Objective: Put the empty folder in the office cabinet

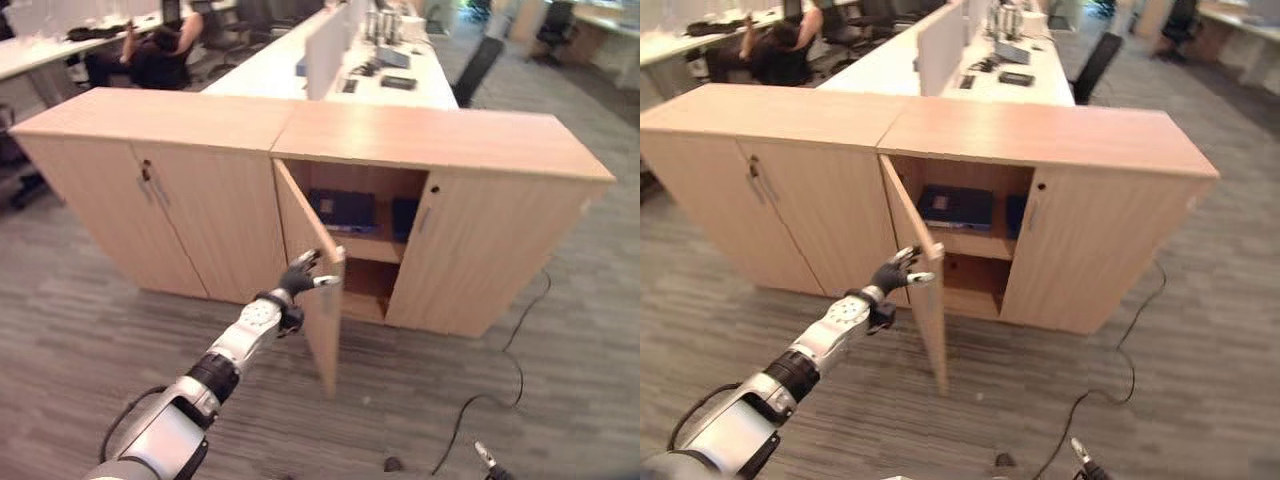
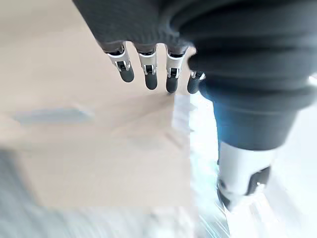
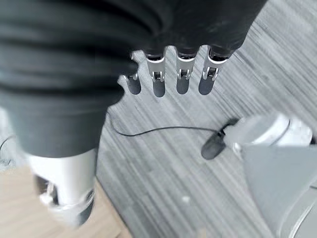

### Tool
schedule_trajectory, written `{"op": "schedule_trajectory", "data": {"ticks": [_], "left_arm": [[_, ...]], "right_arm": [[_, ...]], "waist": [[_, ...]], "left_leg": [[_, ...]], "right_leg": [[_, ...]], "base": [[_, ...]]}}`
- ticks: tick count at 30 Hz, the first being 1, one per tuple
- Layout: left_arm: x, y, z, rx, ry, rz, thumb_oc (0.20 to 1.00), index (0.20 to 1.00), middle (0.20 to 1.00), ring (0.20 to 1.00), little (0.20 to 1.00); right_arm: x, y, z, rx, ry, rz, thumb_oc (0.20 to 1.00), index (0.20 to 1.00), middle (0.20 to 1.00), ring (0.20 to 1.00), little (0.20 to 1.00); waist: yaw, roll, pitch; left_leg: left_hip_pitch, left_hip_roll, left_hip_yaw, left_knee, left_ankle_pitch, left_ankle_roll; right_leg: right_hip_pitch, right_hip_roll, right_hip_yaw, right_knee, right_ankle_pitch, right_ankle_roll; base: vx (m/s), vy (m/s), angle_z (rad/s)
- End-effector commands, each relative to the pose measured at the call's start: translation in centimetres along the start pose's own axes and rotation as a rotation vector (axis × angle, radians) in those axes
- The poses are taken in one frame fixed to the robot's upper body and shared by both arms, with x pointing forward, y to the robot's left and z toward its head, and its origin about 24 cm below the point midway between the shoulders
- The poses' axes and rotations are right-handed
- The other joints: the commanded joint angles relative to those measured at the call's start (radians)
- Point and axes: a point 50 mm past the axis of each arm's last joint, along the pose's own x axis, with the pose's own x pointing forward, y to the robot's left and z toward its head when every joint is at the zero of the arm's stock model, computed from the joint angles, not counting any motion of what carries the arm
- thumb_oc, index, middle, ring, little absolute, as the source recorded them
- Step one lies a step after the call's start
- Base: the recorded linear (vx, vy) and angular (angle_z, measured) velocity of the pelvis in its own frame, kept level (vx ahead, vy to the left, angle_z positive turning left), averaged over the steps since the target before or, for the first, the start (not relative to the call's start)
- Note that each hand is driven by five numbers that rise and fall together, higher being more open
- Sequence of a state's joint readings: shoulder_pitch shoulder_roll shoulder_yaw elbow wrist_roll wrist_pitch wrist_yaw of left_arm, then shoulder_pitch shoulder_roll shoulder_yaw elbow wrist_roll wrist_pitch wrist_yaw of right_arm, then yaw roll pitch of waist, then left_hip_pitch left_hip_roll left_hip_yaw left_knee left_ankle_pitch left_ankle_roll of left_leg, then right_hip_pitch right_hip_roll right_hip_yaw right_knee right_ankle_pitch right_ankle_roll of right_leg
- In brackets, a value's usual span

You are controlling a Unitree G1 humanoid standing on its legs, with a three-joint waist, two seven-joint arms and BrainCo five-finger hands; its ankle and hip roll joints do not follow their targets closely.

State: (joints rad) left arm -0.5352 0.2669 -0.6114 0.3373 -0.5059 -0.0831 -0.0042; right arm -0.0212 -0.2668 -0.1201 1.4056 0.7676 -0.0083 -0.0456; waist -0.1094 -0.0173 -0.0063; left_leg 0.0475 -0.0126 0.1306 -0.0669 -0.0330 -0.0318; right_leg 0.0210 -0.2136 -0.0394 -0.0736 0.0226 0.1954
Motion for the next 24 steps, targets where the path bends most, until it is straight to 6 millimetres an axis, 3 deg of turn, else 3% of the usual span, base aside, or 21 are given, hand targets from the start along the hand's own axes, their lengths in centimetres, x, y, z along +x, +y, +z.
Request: {"op": "schedule_trajectory", "data": {"ticks": [1,6,8,10,11,15,16,17,19,24], "left_arm": [[3.6,-2.3,6.0,0.016,-0.219,-0.143,1.0,1.0,1.0,1.0,1.0],[2.8,-4.3,5.1,-0.016,-0.204,-0.234,1.0,1.0,1.0,1.0,1.0],[2.8,-3.8,4.0,-0.028,-0.16,-0.197,1.0,1.0,1.0,1.0,1.0],[2.4,-2.1,1.2,-0.057,-0.059,-0.092,1.0,1.0,1.0,1.0,1.0],[1.3,-0.8,-0.8,-0.08,0.008,-0.032,1.0,1.0,1.0,1.0,1.0],[-0.5,0.4,-3.1,-0.104,0.076,0.017,1.0,1.0,1.0,1.0,1.0],[-2.9,1.1,-5.2,-0.146,0.133,0.025,1.0,1.0,1.0,1.0,1.0],[-3.0,1.1,-5.2,-0.146,0.134,0.026,1.0,1.0,1.0,1.0,1.0],[-7.0,1.4,-8.1,-0.304,0.212,0.027,1.0,1.0,1.0,1.0,1.0],[-14.6,2.0,-14.1,-0.594,0.408,0.239,1.0,1.0,1.0,1.0,1.0]], "right_arm": [[0.0,0.2,0.6,0.055,-0.015,-0.015,1.0,1.0,1.0,1.0,1.0],[0.0,0.6,-0.5,0.062,0.012,-0.01,1.0,1.0,1.0,1.0,1.0],[0.0,0.5,-0.8,0.058,0.023,-0.013,1.0,1.0,1.0,1.0,1.0],[-0.1,0.1,-1.1,0.043,0.032,-0.024,1.0,1.0,1.0,1.0,1.0],[-0.1,0.0,-1.2,0.038,0.033,-0.025,1.0,1.0,1.0,1.0,1.0],[-0.1,-0.1,-1.3,0.031,0.034,-0.026,1.0,1.0,1.0,1.0,1.0],[-0.1,-0.2,-1.2,0.039,0.033,-0.024,1.0,1.0,1.0,1.0,1.0],[-0.1,-0.2,-1.3,0.038,0.035,-0.025,1.0,1.0,1.0,1.0,1.0],[-0.1,-0.3,-1.8,0.07,0.053,-0.019,1.0,1.0,1.0,1.0,1.0],[-0.2,-1.1,-2.7,0.097,0.088,-0.028,1.0,1.0,1.0,1.0,1.0]], "waist": [[-0.02,0.032,-0.037],[-0.019,0.031,-0.033],[-0.02,0.031,-0.033],[-0.021,0.031,-0.033],[-0.017,0.032,-0.031],[-0.011,0.031,-0.029],[0.0,0.033,-0.024],[0.0,0.033,-0.026],[0.017,0.037,-0.022],[0.043,0.041,-0.02]], "left_leg": [[0.072,0.061,-0.057,-0.02,-0.048,-0.022],[0.071,0.06,-0.059,-0.02,-0.05,-0.022],[0.071,0.061,-0.06,-0.02,-0.049,-0.022],[0.07,0.063,-0.059,-0.02,-0.047,-0.022],[0.069,0.063,-0.06,-0.019,-0.046,-0.022],[0.067,0.064,-0.061,-0.019,-0.045,-0.022],[0.064,0.064,-0.063,-0.019,-0.045,-0.022],[0.064,0.064,-0.062,-0.019,-0.045,-0.022],[0.061,0.066,-0.065,-0.019,-0.045,-0.023],[0.055,0.064,-0.069,-0.02,-0.043,-0.02]], "right_leg": [[0.028,0.067,-0.033,-0.014,-0.014,0.001],[0.027,0.069,-0.031,-0.014,-0.018,-0.002],[0.028,0.069,-0.031,-0.014,-0.019,-0.003],[0.028,0.071,-0.033,-0.014,-0.019,-0.006],[0.028,0.072,-0.034,-0.014,-0.019,-0.008],[0.026,0.074,-0.036,-0.014,-0.02,-0.011],[0.025,0.075,-0.039,-0.014,-0.022,-0.012],[0.025,0.075,-0.039,-0.014,-0.022,-0.012],[0.025,0.075,-0.043,-0.014,-0.026,-0.013],[0.026,0.075,-0.048,-0.014,-0.024,-0.018]], "base": [[0.0,0.0,0.0],[-0.01,-0.017,-0.06],[-0.01,-0.008,-0.02],[0.0,0.0,0.0],[0.0,0.0,0.0],[0.0,-0.003,0.02],[0.0,-0.007,0.07],[0.0,-0.005,0.04],[0.0,0.001,0.04],[0.0,0.0,0.0]]}}
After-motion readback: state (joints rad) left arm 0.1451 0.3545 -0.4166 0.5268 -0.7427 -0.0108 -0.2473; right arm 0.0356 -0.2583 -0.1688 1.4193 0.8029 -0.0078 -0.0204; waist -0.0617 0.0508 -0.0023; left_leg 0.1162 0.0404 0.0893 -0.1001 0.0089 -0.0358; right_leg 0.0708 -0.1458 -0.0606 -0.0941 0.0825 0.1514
